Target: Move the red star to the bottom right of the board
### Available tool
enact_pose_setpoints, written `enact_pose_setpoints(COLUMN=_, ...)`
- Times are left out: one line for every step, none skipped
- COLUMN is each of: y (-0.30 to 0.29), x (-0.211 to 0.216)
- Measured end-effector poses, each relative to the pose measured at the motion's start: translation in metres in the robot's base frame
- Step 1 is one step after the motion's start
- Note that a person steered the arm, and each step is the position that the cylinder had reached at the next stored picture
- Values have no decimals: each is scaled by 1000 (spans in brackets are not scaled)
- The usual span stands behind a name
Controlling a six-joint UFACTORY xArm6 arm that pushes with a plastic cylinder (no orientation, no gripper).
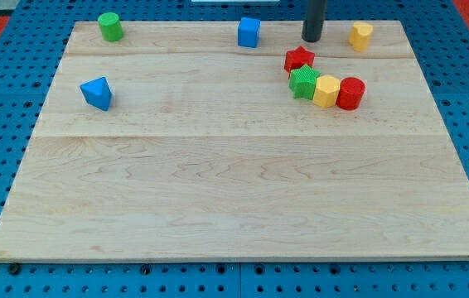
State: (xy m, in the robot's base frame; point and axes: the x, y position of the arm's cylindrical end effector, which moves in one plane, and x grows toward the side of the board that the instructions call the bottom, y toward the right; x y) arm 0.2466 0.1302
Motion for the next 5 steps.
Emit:
enact_pose_setpoints(y=-31, x=27)
enact_pose_setpoints(y=-102, x=57)
enact_pose_setpoints(y=-125, x=109)
enact_pose_setpoints(y=-173, x=95)
enact_pose_setpoints(y=-150, x=56)
